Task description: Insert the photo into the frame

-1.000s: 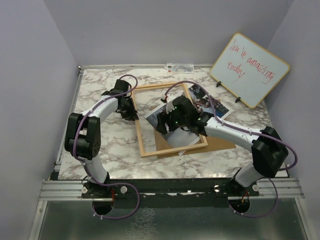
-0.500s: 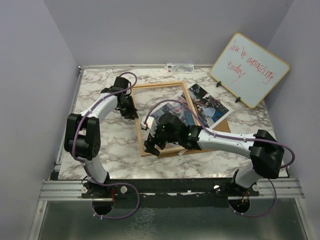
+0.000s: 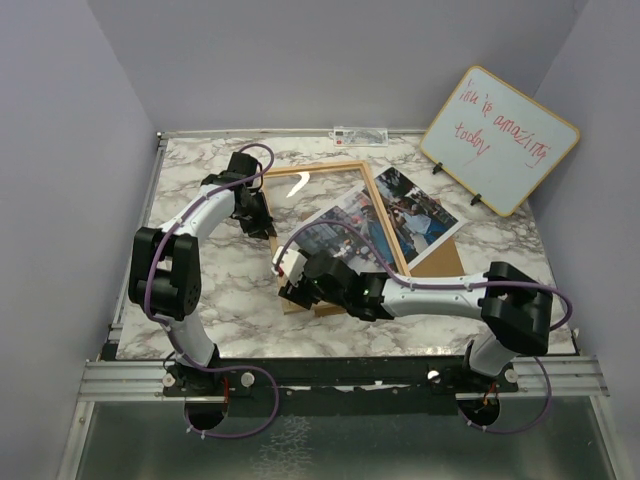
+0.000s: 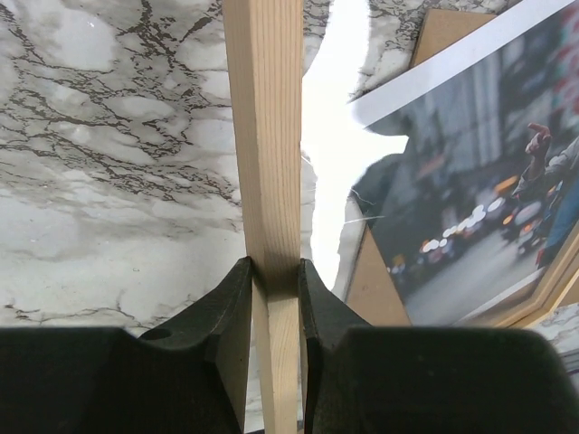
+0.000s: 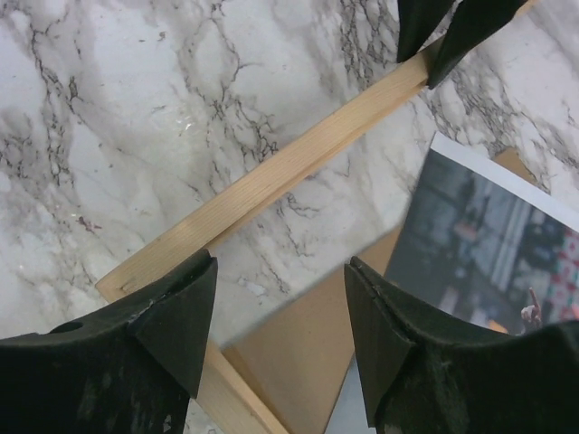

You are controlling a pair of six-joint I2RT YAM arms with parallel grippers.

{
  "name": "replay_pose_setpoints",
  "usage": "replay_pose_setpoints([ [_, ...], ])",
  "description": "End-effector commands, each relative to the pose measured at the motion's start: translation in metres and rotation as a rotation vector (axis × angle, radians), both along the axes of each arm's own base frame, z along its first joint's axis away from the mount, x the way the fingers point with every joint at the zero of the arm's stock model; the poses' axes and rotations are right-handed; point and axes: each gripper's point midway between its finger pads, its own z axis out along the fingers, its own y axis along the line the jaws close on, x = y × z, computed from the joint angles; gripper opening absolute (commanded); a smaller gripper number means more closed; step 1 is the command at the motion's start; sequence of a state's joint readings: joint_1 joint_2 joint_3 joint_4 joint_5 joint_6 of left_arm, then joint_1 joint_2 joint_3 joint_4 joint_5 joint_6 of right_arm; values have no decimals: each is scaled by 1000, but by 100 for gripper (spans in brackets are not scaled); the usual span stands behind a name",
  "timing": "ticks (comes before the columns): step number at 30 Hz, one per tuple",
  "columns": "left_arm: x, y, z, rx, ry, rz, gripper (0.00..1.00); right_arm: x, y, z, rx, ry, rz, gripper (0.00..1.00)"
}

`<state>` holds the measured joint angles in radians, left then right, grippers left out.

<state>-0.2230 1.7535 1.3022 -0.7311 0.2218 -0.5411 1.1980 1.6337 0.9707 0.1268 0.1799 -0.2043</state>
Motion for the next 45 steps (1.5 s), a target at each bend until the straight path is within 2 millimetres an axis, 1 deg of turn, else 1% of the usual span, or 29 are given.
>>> replay_pose_setpoints([
  [1,9,-9,21,-40,-50,-10,0,10,0,1,-17,-82,-36,62],
  [4,9,-8,22,-38,-52,-9,0,2,1,-4,-35,-78,2,62],
  [8,9,-8,21,-38,-50,-8,0,-6,1,2,-6,-57,33,66],
  [11,9,-8,21,-38,-48,-8,0,-15,1,3,10,-34,68,68],
  [15,9,-8,21,-38,-48,-6,0,-18,-1,-5,-13,-14,75,68],
  [21,7,-9,24,-45,-50,-8,0,-8,-3,-16,-65,-27,30,66],
  [28,6,-9,20,-46,-40,-13,0,-6,3,-24,-89,-37,45,65],
  [32,5,-9,19,-44,-38,-15,0,1,5,-26,-106,-68,36,63],
  [34,5,-9,19,-44,-37,-15,0,7,4,-26,-118,-99,22,59],
  [37,4,-9,18,-43,-36,-17,0,14,2,-24,-135,-144,8,46],
  [40,4,-8,18,-42,-37,-19,0,19,1,-20,-148,-183,2,36],
  [43,4,-8,17,-41,-34,-21,0,19,1,-19,-156,-194,18,28],
  [45,4,-8,17,-39,-35,-20,0,16,2,-23,-167,-187,43,24],
])
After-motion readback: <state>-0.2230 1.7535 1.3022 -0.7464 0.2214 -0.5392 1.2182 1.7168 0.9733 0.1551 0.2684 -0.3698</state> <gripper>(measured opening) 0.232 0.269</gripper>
